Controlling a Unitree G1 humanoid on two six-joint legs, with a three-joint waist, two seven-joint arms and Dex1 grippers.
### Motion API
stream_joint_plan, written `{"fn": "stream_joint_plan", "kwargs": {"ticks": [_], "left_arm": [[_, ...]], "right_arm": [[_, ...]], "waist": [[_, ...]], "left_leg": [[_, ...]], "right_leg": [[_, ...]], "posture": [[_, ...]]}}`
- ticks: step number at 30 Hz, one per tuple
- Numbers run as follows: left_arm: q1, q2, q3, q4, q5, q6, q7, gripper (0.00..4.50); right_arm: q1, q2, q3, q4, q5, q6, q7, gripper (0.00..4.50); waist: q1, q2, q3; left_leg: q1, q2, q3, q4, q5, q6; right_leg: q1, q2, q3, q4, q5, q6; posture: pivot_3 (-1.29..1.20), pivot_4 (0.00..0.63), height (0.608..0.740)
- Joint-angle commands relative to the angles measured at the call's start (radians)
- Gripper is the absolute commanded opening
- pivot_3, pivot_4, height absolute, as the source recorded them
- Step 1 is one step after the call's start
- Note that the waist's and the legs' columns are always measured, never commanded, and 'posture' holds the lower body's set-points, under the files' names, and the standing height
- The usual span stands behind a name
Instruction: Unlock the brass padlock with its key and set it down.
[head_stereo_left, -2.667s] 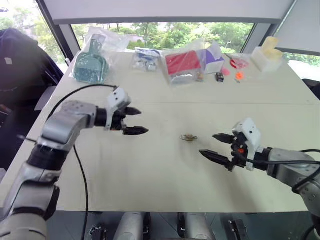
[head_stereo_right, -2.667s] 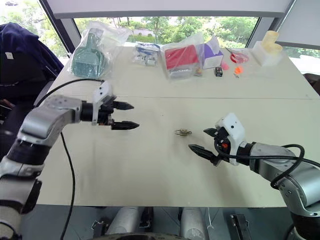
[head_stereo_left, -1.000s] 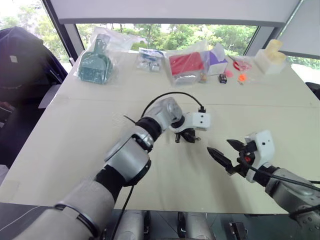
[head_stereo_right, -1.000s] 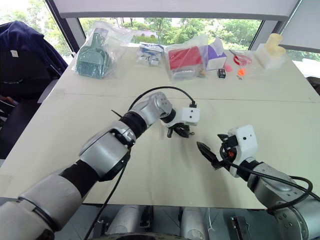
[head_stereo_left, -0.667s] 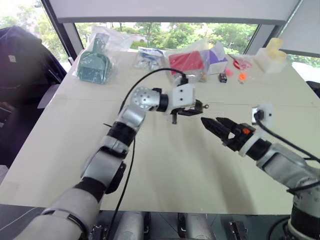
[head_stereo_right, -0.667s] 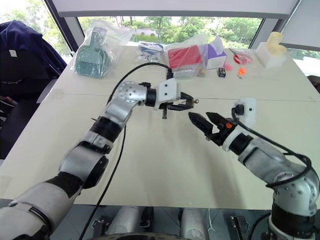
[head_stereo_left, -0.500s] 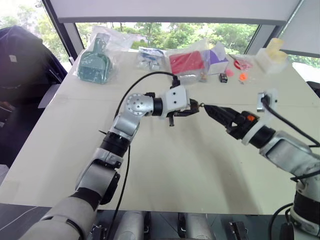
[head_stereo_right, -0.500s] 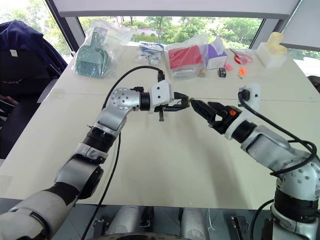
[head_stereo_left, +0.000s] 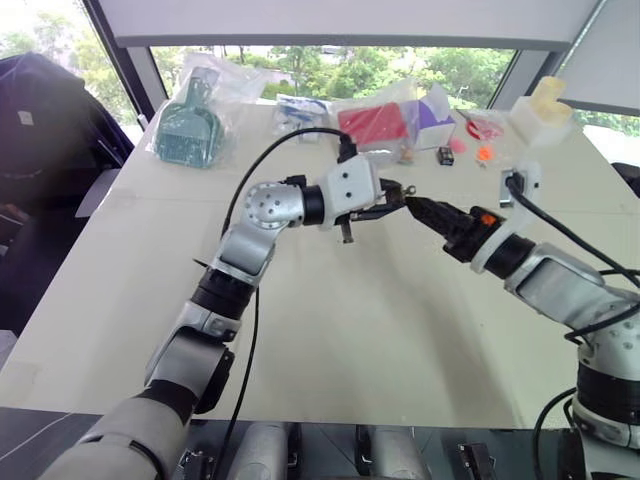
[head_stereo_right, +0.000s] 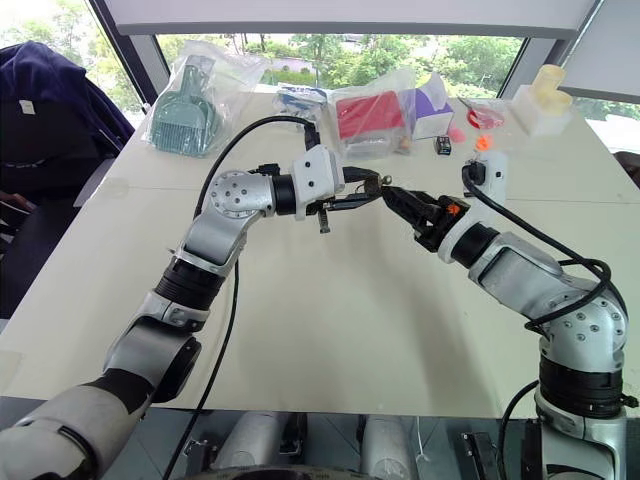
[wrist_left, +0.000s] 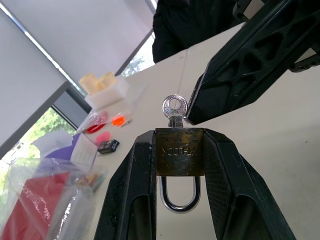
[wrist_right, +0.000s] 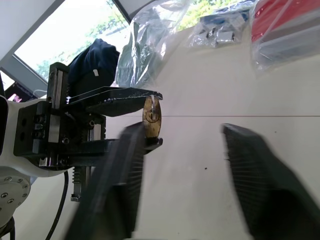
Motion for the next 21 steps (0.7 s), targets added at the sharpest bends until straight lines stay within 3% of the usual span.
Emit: {"fn": "stream_joint_plan", "kwargs": {"ticks": [1, 10, 14, 17, 21], "left_arm": [[-0.001, 0.004, -0.007, -0.028, -0.019, -0.021, -0.001, 0.69], [0.003, 0.009, -0.015, -0.022, -0.026, -0.015, 0.011, 0.69], [-0.008, 0.009, -0.007, -0.009, -0.028, -0.01, 0.023, 0.69], [-0.01, 0.011, -0.007, -0.004, -0.029, -0.011, 0.024, 0.69], [-0.007, 0.013, -0.011, -0.009, -0.031, -0.01, 0.021, 0.69]], "right_arm": [[-0.016, 0.005, -0.014, -0.018, -0.002, -0.032, 0.013, 1.14], [-0.006, -0.002, -0.008, -0.045, 0.0, -0.037, 0.057, 1.14], [0.017, -0.025, -0.002, -0.069, -0.018, -0.031, 0.087, 2.38], [0.025, -0.029, -0.005, -0.072, -0.028, -0.037, 0.102, 3.91], [0.027, -0.027, -0.008, -0.075, -0.032, -0.044, 0.124, 3.91]], "waist": [[0.0, 0.0, 0.0], [0.0, 0.0, 0.0], [0.0, 0.0, 0.0], [0.0, 0.0, 0.0], [0.001, 0.0, 0.0]], "left_leg": [[0.0, 0.0, 0.0, 0.0, 0.0, 0.0], [0.0, 0.0, 0.0, 0.0, 0.0, 0.0], [0.0, 0.0, 0.0, 0.0, 0.0, 0.0], [0.0, 0.0, 0.0, 0.0, 0.0, 0.0], [0.0, 0.0, 0.0, 0.0, 0.0, 0.0]], "right_leg": [[0.0, 0.0, 0.0, 0.0, 0.0, 0.0], [0.0, 0.0, 0.0, 0.0, 0.0, 0.0], [0.0, 0.0, 0.0, 0.0, 0.0, 0.0], [0.0, 0.0, 0.0, 0.0, 0.0, 0.0], [0.0, 0.0, 0.0, 0.0, 0.0, 0.0]], "posture": [[0.0, 0.15, 0.74], [0.0, 0.15, 0.74], [0.0, 0.15, 0.74], [0.0, 0.15, 0.74], [0.0, 0.15, 0.74]]}}
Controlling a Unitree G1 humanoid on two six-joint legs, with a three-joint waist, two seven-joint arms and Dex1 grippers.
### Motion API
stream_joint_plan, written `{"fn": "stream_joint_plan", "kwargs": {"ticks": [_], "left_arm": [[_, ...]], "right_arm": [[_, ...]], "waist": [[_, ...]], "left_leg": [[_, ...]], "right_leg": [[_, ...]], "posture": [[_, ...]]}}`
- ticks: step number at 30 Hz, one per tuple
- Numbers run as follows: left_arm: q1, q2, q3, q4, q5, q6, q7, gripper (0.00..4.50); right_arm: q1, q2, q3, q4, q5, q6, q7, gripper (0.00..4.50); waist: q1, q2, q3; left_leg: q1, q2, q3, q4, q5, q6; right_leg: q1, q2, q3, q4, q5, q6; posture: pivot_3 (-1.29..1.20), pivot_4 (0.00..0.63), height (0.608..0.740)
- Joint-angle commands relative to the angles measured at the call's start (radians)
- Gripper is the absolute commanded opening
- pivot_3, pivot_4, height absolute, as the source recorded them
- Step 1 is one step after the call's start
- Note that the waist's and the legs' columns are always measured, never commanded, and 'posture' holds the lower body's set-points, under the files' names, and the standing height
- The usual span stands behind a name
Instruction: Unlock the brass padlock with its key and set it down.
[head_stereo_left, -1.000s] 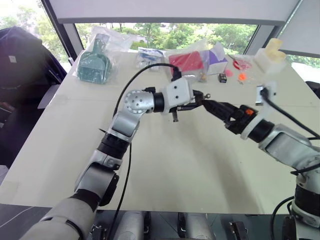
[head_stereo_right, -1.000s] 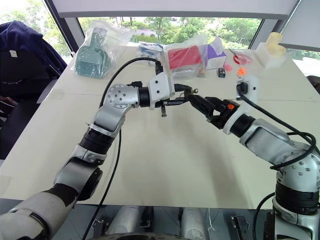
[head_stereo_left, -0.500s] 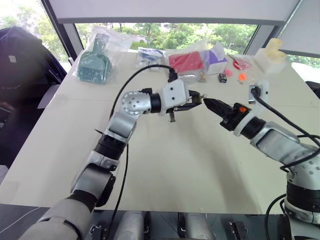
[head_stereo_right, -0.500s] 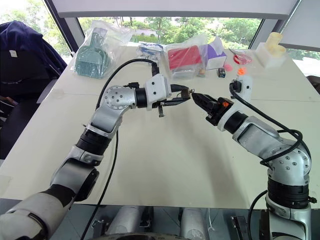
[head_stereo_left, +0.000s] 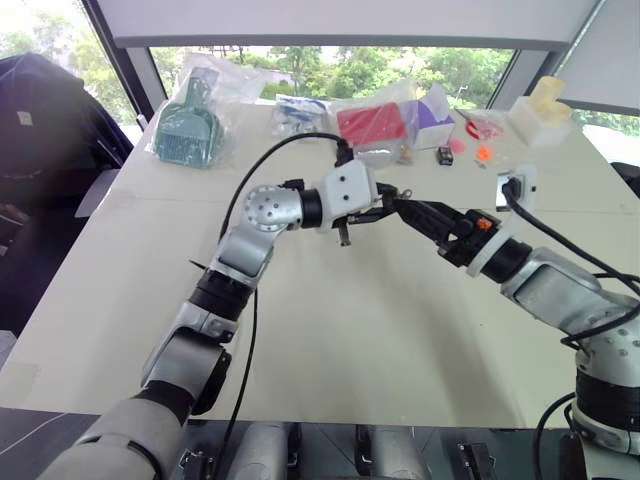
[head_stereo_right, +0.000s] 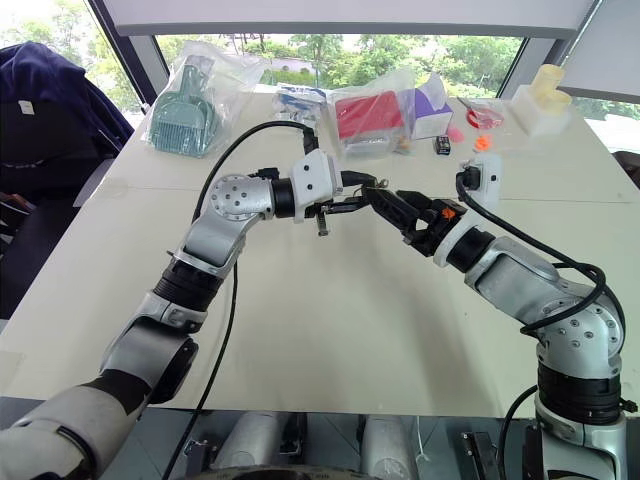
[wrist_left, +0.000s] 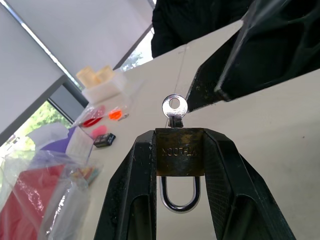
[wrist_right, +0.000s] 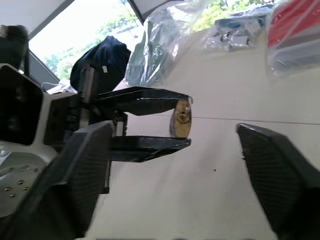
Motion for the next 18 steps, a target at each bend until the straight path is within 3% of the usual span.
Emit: {"fn": "stream_joint_plan", "kwargs": {"ticks": [1, 14, 17, 18], "left_arm": [[-0.012, 0.001, 0.0, -0.034, -0.012, -0.009, 0.004, 0.69], [0.017, 0.01, -0.026, -0.076, -0.004, -0.023, 0.0, 0.69], [0.01, 0.011, -0.028, -0.073, -0.002, -0.034, 0.009, 0.69], [0.008, 0.011, -0.029, -0.073, -0.002, -0.036, 0.01, 0.69]], "right_arm": [[-0.01, -0.011, -0.019, -0.033, 0.001, -0.024, 0.023, 3.91], [-0.045, 0.023, -0.006, 0.011, -0.046, -0.048, 0.032, 3.91], [-0.048, 0.032, 0.002, 0.016, -0.056, -0.041, 0.026, 3.16], [-0.046, 0.033, 0.006, 0.017, -0.062, -0.037, 0.023, 2.61]], "waist": [[0.0, 0.0, 0.0], [0.0, 0.0, 0.0], [0.0, 0.0, 0.0], [0.0, 0.0, 0.0]], "left_leg": [[0.0, 0.0, 0.0, 0.0, 0.0, 0.0], [0.0, 0.0, 0.0, 0.0, 0.0, 0.0], [0.0, 0.0, 0.0, 0.0, 0.0, 0.0], [0.0, 0.0, 0.0, 0.0, 0.0, 0.0]], "right_leg": [[0.0, 0.0, 0.0, 0.0, 0.0, 0.0], [0.0, 0.0, 0.0, 0.0, 0.0, 0.0], [0.0, 0.0, 0.0, 0.0, 0.0, 0.0], [0.0, 0.0, 0.0, 0.0, 0.0, 0.0]], "posture": [[0.0, 0.15, 0.74], [0.0, 0.15, 0.74], [0.0, 0.15, 0.74], [0.0, 0.15, 0.74]]}}
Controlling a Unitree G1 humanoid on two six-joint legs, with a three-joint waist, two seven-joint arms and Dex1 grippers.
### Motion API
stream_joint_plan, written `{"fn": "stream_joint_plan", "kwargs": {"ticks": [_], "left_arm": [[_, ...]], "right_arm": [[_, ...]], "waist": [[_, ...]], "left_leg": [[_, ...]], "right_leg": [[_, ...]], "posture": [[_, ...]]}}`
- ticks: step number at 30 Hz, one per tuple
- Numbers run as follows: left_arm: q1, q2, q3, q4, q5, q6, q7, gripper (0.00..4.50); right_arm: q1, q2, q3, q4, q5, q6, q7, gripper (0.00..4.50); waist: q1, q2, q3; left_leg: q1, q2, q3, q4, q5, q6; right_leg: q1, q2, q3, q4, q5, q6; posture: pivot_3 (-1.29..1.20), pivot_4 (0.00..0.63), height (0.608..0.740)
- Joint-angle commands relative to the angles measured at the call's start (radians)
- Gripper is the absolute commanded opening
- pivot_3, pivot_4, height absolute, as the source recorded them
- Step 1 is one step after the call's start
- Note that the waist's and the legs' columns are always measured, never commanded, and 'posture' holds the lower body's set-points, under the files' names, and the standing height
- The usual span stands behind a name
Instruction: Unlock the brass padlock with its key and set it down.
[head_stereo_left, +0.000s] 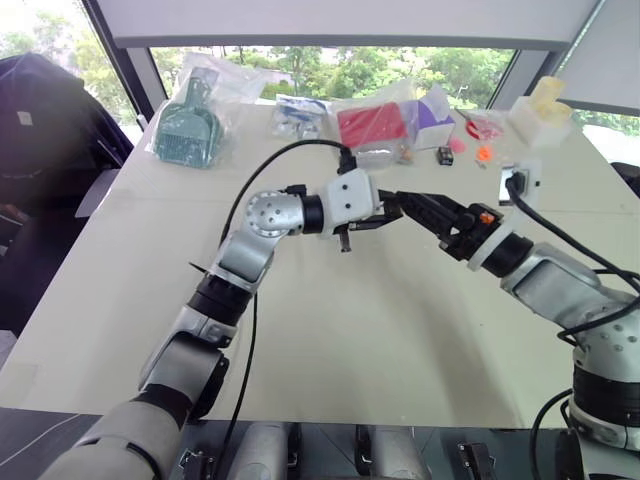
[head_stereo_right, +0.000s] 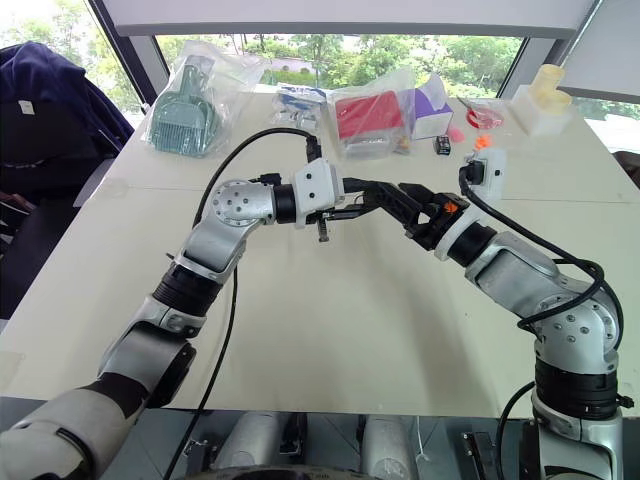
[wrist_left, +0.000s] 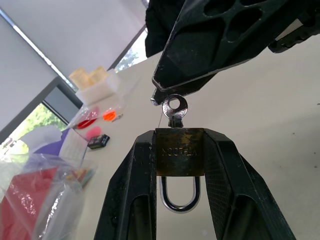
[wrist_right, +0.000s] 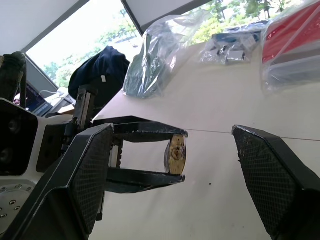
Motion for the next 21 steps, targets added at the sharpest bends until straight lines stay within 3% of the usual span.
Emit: {"fn": "stream_joint_plan", "kwargs": {"ticks": [1, 5, 11, 21], "left_arm": [[-0.017, -0.002, 0.002, -0.038, -0.003, -0.032, 0.011, 0.69], [-0.019, 0.0, -0.001, -0.041, -0.003, -0.042, 0.013, 0.69], [-0.022, 0.004, -0.004, -0.038, 0.006, -0.071, 0.018, 0.69], [-0.032, 0.02, -0.01, 0.017, 0.103, -0.265, 0.108, 0.69]], "right_arm": [[-0.015, 0.006, 0.005, -0.006, -0.014, -0.011, -0.001, 2.24], [-0.007, 0.012, 0.006, -0.007, -0.013, -0.009, -0.003, 0.12], [-0.01, 0.026, 0.013, -0.002, -0.013, -0.005, -0.014, 0.05], [-0.015, 0.086, 0.006, 0.025, 0.014, -0.022, -0.08, 0.05]], "waist": [[0.0, 0.0, 0.0], [0.0, 0.0, 0.0], [0.0, 0.0, 0.0], [0.0, 0.0, 0.0]], "left_leg": [[0.0, 0.0, 0.0, 0.0, 0.0, 0.0], [0.0, 0.0, 0.0, 0.0, 0.0, 0.0], [0.0, 0.0, 0.0, 0.0, 0.0, 0.0], [0.0, 0.0, 0.0, 0.0, 0.0, 0.0]], "right_leg": [[0.0, 0.0, 0.0, 0.0, 0.0, 0.0], [0.0, 0.0, 0.0, 0.0, 0.0, 0.0], [0.0, 0.0, 0.0, 0.0, 0.0, 0.0], [0.0, 0.0, 0.0, 0.0, 0.0, 0.0]], "posture": [[0.0, 0.15, 0.74], [0.0, 0.15, 0.74], [0.0, 0.15, 0.74], [0.0, 0.15, 0.74]]}}
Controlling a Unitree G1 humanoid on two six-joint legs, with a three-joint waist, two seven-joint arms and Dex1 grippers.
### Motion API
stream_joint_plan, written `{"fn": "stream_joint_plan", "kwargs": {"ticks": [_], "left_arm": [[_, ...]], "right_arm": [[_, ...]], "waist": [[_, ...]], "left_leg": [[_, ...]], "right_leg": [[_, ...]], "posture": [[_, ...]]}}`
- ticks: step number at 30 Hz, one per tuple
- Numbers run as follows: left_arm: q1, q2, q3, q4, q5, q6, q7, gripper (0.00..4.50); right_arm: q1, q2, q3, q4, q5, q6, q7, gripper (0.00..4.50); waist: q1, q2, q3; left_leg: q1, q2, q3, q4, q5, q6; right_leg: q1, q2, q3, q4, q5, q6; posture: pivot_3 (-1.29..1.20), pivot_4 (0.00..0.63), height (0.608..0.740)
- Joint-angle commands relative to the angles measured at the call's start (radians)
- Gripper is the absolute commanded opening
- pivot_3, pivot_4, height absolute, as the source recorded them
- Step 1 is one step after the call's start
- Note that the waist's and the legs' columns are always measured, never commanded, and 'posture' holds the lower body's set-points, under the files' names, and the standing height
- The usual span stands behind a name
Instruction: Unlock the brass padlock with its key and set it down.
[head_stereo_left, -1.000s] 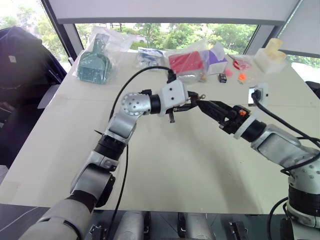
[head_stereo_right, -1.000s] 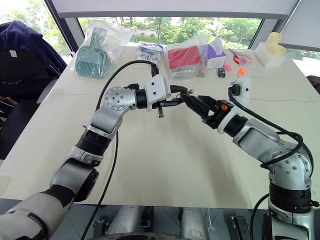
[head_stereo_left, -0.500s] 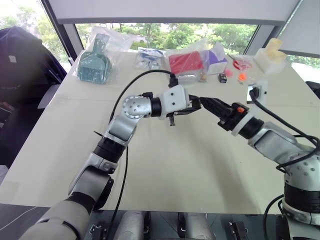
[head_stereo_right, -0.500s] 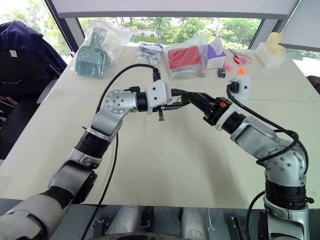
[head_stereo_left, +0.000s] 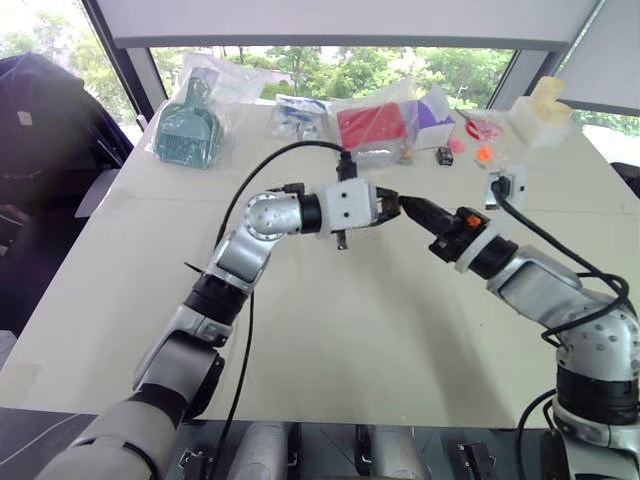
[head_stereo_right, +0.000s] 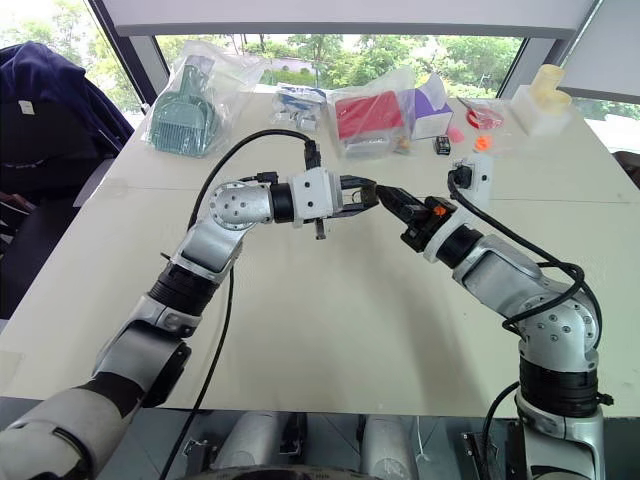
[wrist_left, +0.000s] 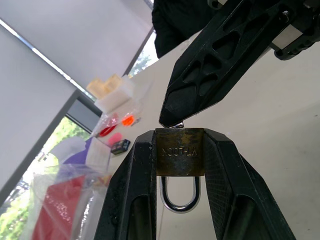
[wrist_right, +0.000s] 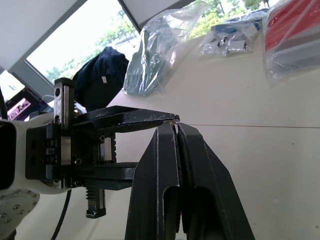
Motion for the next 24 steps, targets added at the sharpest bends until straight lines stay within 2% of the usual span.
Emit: {"fn": "stream_joint_plan", "kwargs": {"ticks": [1, 11, 16, 24], "left_arm": [[-0.032, -0.004, 0.006, -0.019, 0.022, -0.091, 0.054, 0.69], [-0.046, 0.008, -0.008, 0.023, 0.11, -0.229, 0.141, 0.69], [-0.08, 0.043, -0.031, 0.101, 0.24, -0.414, 0.273, 0.69], [-0.137, 0.06, -0.028, 0.17, 0.438, -0.563, 0.548, 0.69]], "right_arm": [[-0.011, 0.021, -0.016, 0.007, 0.017, -0.018, -0.031, 0.05], [-0.021, 0.068, -0.02, 0.045, 0.046, -0.032, -0.1, 0.05], [-0.04, 0.173, -0.051, 0.115, 0.179, -0.089, -0.261, 0.05], [-0.064, 0.302, -0.079, 0.163, 0.373, -0.226, -0.494, 0.05]], "waist": [[-0.001, 0.0, 0.0], [-0.001, 0.0, 0.0], [-0.003, 0.0, 0.0], [-0.003, 0.0, 0.0]], "left_leg": [[0.0, 0.0, 0.0, 0.0, 0.0, 0.0], [0.0, 0.0, 0.0, 0.0, 0.0, 0.0], [0.001, 0.0, 0.0, 0.0, 0.0, 0.0], [0.0, 0.0, 0.001, 0.0, 0.0, 0.0]], "right_leg": [[0.0, 0.0, 0.0, 0.0, 0.0, 0.0], [0.0, 0.0, 0.0, 0.0, 0.0, 0.0], [0.0, 0.0, 0.0, 0.001, 0.0, 0.001], [0.0, 0.0, 0.0, 0.0, 0.002, 0.004]], "posture": [[0.0, 0.15, 0.74], [0.0, 0.15, 0.74], [0.0, 0.15, 0.74], [0.0, 0.15, 0.74]]}}
